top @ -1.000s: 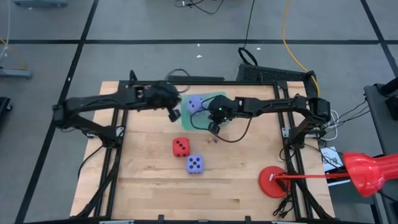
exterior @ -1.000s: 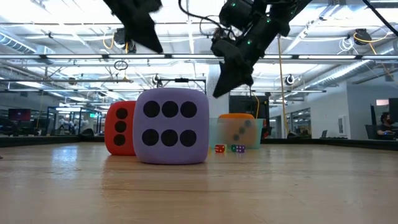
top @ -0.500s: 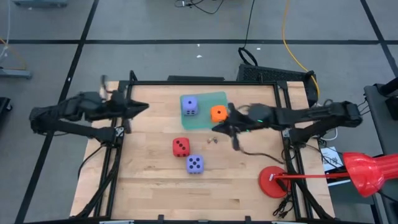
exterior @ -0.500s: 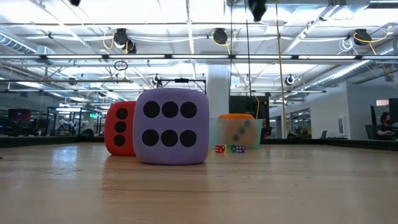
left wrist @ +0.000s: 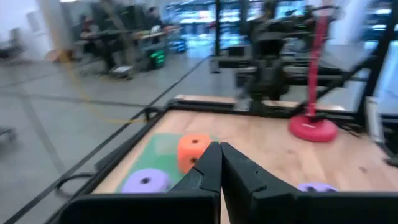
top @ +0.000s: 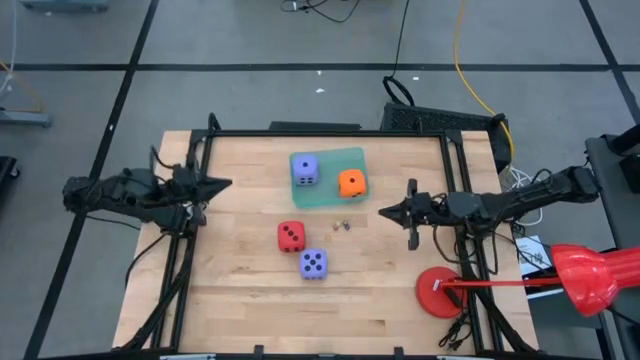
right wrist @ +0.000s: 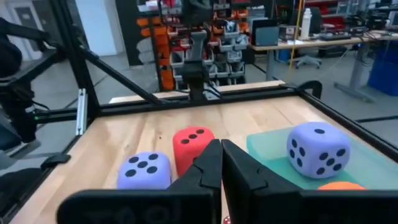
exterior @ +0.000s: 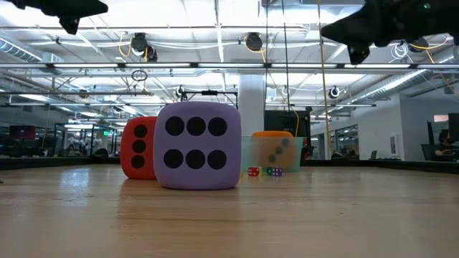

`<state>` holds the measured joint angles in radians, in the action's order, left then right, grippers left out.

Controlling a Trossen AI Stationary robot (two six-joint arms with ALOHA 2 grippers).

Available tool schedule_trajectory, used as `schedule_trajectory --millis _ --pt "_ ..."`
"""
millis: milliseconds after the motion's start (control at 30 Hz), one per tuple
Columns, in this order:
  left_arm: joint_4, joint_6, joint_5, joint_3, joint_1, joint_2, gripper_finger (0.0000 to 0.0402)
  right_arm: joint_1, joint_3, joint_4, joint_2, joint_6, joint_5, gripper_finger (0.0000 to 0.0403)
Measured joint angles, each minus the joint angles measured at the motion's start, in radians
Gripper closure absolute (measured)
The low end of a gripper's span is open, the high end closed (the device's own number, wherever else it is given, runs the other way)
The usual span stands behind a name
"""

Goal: Pick & Place Dice
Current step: Put the large blue dice into the basket

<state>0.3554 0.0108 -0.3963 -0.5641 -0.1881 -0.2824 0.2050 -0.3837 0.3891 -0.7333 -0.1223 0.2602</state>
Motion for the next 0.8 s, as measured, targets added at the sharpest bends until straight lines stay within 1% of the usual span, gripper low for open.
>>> schedule_trajectory --millis 67,167,300,400,500,567,667,800 --pt "-0.058 -0.019 0.023 0.040 -0.016 0.028 0.0399 0.000 0.037 0.008 0.028 -0.005 -0.002 0.0403" --pt "-0.139 -0.048 0.027 0.105 -0.039 0.072 0.0398 0.000 0.080 0.011 0.060 -0.013 -0.003 0.0403" --pt "-0.195 -0.061 0.045 0.189 -0.063 0.120 0.0399 0.000 0.140 0.063 0.083 -0.019 -0.003 0.0403" --pt "-0.199 -0.037 0.053 0.241 -0.083 0.146 0.0399 0.000 0.186 0.129 0.085 -0.007 -0.005 0.0403" --pt "-0.215 -0.032 0.026 0.286 -0.103 0.165 0.0399 -0.001 0.236 0.251 0.083 0.046 -0.053 0.0403" --pt "-0.240 -0.030 0.023 0.308 -0.116 0.175 0.0398 -0.002 0.263 0.317 0.083 0.060 -0.056 0.0403" --pt "-0.254 -0.017 0.019 0.338 -0.135 0.179 0.0399 -0.002 0.273 0.312 0.080 0.070 -0.022 0.0403" --pt "-0.260 0.003 -0.022 0.390 -0.157 0.179 0.0399 -0.002 0.276 0.310 0.049 0.097 0.016 0.0403"
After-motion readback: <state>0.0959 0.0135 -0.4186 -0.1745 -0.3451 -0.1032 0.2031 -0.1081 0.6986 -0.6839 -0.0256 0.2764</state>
